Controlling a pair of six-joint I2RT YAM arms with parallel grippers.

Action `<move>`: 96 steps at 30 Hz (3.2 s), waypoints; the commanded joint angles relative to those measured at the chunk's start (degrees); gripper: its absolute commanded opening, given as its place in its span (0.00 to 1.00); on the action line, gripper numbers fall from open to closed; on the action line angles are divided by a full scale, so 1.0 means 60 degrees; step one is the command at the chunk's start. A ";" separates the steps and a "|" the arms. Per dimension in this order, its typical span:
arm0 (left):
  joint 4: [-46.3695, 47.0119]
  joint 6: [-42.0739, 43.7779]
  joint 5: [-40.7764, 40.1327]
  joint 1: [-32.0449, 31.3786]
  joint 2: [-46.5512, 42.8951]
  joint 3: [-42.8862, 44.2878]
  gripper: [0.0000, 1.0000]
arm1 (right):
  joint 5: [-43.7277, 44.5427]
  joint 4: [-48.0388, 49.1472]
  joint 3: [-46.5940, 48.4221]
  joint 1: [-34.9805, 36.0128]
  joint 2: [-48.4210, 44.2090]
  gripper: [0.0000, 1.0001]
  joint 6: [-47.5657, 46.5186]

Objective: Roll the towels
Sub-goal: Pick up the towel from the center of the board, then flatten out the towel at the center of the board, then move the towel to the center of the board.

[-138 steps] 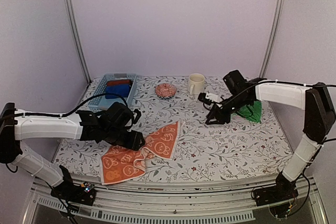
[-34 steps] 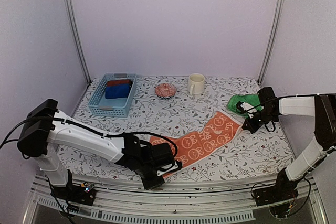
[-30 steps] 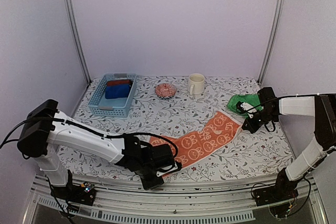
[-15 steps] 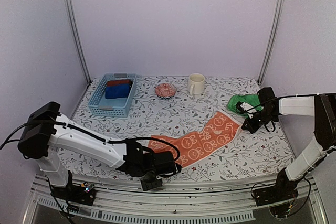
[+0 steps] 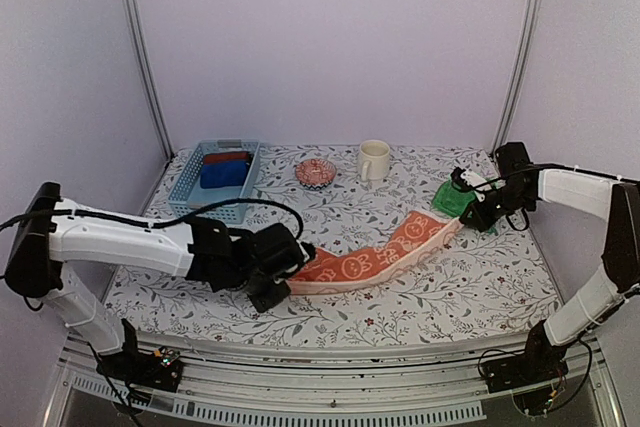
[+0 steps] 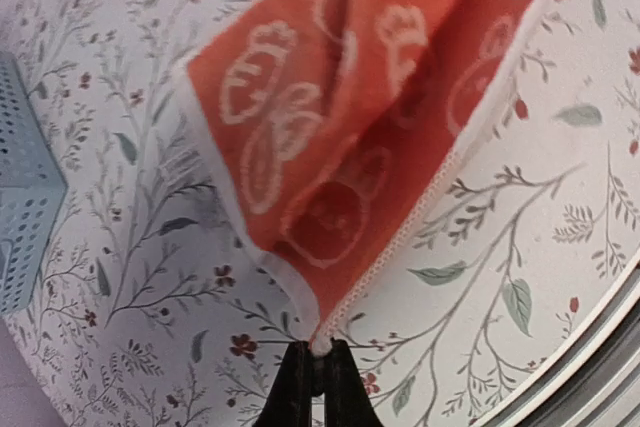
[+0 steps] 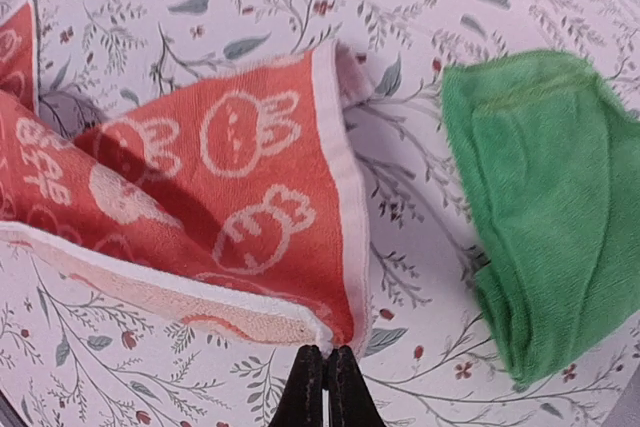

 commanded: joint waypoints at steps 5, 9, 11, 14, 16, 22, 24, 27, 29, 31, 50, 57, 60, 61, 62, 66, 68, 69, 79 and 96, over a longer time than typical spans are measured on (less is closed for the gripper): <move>0.0591 0.0112 -0.0979 0.2788 -0.1803 0.1338 0.00 | -0.0531 -0.1351 0.4306 0.0007 0.0365 0.02 0.0121; 0.0962 0.0499 -0.1147 0.3764 -0.1858 0.2421 0.00 | -0.0268 -0.1841 0.6622 0.0011 0.1074 0.03 0.0136; 0.1142 0.0828 -0.1112 0.3955 -0.1880 0.2851 0.00 | -0.0249 -0.2088 0.7537 0.0012 0.1305 0.02 0.0124; 0.1109 0.1235 -0.1270 0.3981 -0.1914 0.3406 0.00 | -0.0216 -0.2289 0.8293 0.0013 0.1343 0.03 0.0109; 0.0934 0.1313 -0.1333 0.3975 -0.2021 0.3639 0.00 | -0.0158 -0.2364 0.8297 0.0011 0.1160 0.02 0.0096; 0.0838 0.0778 -0.0789 0.3882 -0.3265 0.2981 0.00 | -0.0483 -0.2424 0.6425 0.0011 -0.0438 0.02 0.0003; 0.1023 0.0563 -0.0116 0.3757 -0.3842 0.2339 0.00 | -0.0938 -0.2286 0.5297 0.0011 -0.1272 0.02 -0.0051; 0.1432 0.0266 0.0612 0.3313 -0.4751 0.0909 0.00 | -0.1749 -0.2150 0.3422 0.0004 -0.2743 0.02 -0.0081; 0.1495 -0.0058 0.0923 0.2853 -0.5218 0.0148 0.00 | -0.2378 -0.2365 0.2102 0.0025 -0.3711 0.03 -0.0254; 0.1292 -0.0375 0.0841 0.1979 -0.5602 -0.0263 0.00 | -0.2872 -0.2814 0.1329 0.0022 -0.4657 0.03 -0.0637; 0.2909 -0.1081 0.1408 0.3953 -0.3437 -0.1499 0.00 | -0.1328 -0.1336 0.0758 -0.0167 -0.0832 0.02 -0.0700; 0.2441 -0.0556 0.0218 0.5487 0.0989 0.1861 0.33 | -0.0073 -0.0822 0.4686 -0.0165 0.3676 0.28 0.0747; 0.1985 -0.0362 -0.0099 0.5340 0.1270 0.2591 0.39 | -0.0318 -0.1262 0.5443 -0.0167 0.3826 0.35 0.1094; 0.1994 -0.0350 -0.0012 0.5299 0.1115 0.2521 0.40 | -0.0466 -0.1248 0.5327 -0.0169 0.3579 0.37 0.1095; 0.1990 -0.0377 0.0116 0.5279 0.0856 0.2386 0.41 | -0.0672 -0.1224 0.5026 -0.0165 0.3289 0.39 0.1068; 0.1559 -0.0790 0.0850 0.5017 0.0023 0.1567 0.41 | -0.1503 -0.1660 0.3900 -0.0152 0.2069 0.40 0.0632; 0.1217 -0.1080 0.1246 0.4856 -0.0418 0.1147 0.39 | -0.1829 -0.2014 0.3297 -0.0126 0.1400 0.39 0.0235; 0.1080 -0.1198 0.1634 0.4768 -0.0621 0.0912 0.38 | -0.1880 -0.2124 0.2975 -0.0109 0.1029 0.39 -0.0007; -0.0032 -0.1807 0.5411 0.4188 -0.1782 -0.0436 0.00 | -0.2075 -0.3653 0.0241 0.0681 -0.1204 0.33 -0.2449; -0.1047 -0.2794 0.5590 0.3421 -0.0052 -0.1010 0.00 | -0.0908 -0.3093 -0.1309 0.1433 -0.0456 0.06 -0.3355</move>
